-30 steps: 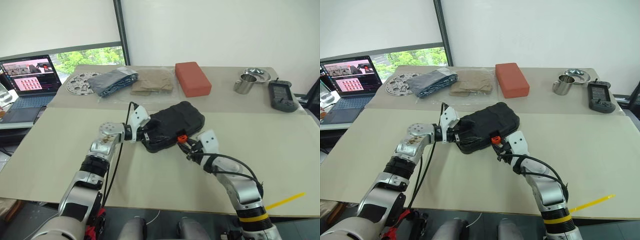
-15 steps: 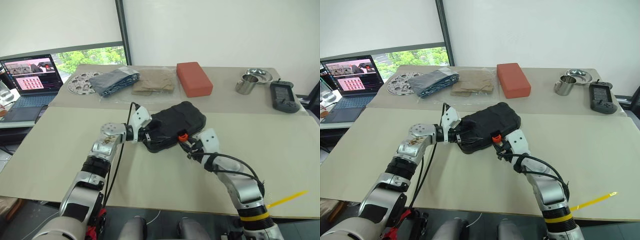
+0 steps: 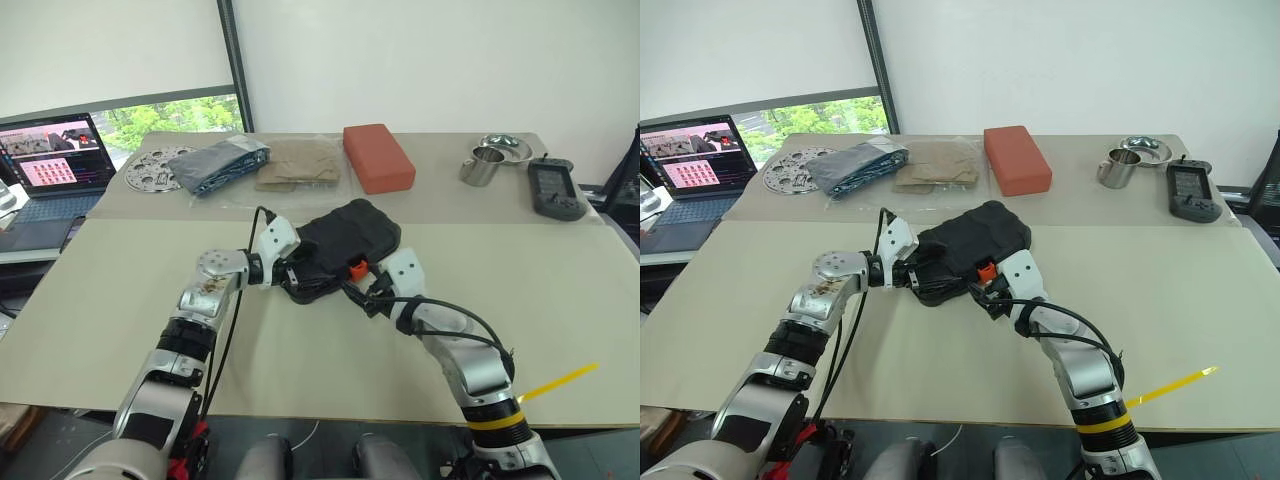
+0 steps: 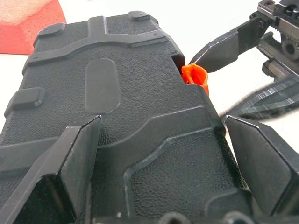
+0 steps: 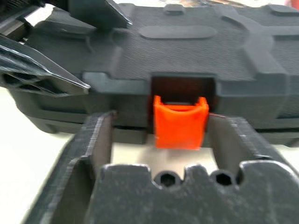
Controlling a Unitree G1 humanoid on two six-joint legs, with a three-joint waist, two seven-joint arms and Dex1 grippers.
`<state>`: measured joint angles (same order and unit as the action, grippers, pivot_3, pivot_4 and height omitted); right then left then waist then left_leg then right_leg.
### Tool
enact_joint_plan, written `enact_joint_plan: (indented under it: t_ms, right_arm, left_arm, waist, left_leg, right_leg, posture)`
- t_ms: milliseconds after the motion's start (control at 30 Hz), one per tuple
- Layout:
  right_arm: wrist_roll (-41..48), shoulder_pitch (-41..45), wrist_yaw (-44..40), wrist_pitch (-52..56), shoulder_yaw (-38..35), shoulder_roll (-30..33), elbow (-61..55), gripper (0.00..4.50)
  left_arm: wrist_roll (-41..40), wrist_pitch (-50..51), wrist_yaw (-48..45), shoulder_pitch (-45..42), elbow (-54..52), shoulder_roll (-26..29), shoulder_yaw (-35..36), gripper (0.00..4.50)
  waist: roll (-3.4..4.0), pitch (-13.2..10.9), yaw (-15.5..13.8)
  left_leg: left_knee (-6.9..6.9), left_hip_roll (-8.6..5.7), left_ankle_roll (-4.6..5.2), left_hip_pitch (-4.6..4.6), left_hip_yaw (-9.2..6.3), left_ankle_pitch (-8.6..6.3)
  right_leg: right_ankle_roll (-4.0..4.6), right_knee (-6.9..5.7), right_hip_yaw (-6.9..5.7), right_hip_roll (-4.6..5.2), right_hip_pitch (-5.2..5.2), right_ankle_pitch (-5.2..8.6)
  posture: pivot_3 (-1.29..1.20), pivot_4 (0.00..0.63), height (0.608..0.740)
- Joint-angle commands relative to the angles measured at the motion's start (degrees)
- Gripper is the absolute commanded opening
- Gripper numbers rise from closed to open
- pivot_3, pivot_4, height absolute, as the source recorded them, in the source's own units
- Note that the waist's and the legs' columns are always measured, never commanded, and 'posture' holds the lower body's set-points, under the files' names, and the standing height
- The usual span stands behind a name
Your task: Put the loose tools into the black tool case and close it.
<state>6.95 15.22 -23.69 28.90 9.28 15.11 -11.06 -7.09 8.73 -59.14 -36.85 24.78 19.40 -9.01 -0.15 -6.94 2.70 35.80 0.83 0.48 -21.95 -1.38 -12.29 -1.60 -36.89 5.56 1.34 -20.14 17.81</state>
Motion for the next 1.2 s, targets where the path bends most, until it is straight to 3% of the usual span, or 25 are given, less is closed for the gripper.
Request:
enact_joint_plan:
  t_ms: [33, 633, 800, 933, 1200]
  right_arm:
    - [0.5, 0.7, -0.6, -1.1, -1.5, 1.0, -3.4, 3.46]
    - [3.9, -7.6, -0.1, 7.8, -5.5, 5.9, -16.7, 3.46]
    - [2.6, -5.4, 1.1, 6.7, -4.2, 4.5, -13.9, 2.15]
    - [2.3, -4.5, 1.0, 6.0, -3.6, 4.4, -12.4, 0.74]
    - [1.5, -1.9, 0.4, 4.5, -2.1, 4.0, -8.5, 0.74]
  left_arm:
    - [1.6, 4.3, -0.2, 4.3, 1.3, 0.0, -3.2, 4.5]
    - [1.8, 4.4, 0.1, 4.3, 1.9, -0.9, -3.5, 4.5]
    - [2.1, 4.0, -0.2, 3.4, 3.0, -1.6, -3.9, 4.5]
    - [2.2, 3.9, -0.1, 2.7, 3.6, -1.9, -3.8, 4.5]
    - [2.0, 4.0, 0.2, 3.8, 2.5, -1.5, -3.4, 4.5]
  waist:
    - [0.0, 0.0, 0.0]
    - [-0.18, -0.1, -0.2]
    - [-0.24, -0.1, -0.3]
    - [-0.26, -0.1, -0.6]
    - [-0.25, -0.1, -0.6]
  left_leg:
    - [0.0, 0.0, 0.0, 0.0, 0.0, 0.0]
    - [-0.14, -0.03, -0.01, -0.06, 0.01, -0.01]
    - [-0.14, -0.04, -0.01, -0.06, 0.01, -0.01]
    - [-0.13, -0.07, -0.01, -0.06, 0.01, -0.01]
    - [-0.13, -0.07, -0.01, -0.08, 0.01, -0.01]
  right_leg:
    - [0.0, 0.0, 0.0, 0.0, 0.0, 0.0]
    - [-0.04, 0.19, -0.01, 0.08, -0.01, 0.03]
    - [-0.05, 0.19, -0.01, 0.09, 0.0, 0.03]
    - [-0.05, 0.21, -0.02, 0.13, 0.02, 0.03]
    - [-0.05, 0.22, -0.03, 0.13, 0.0, 0.03]
  posture:
    - [0.0, 0.15, 0.74]
    - [0.0, 0.15, 0.74]
    - [0.0, 0.15, 0.74]
    - [0.0, 0.15, 0.74]
    - [0.0, 0.15, 0.74]
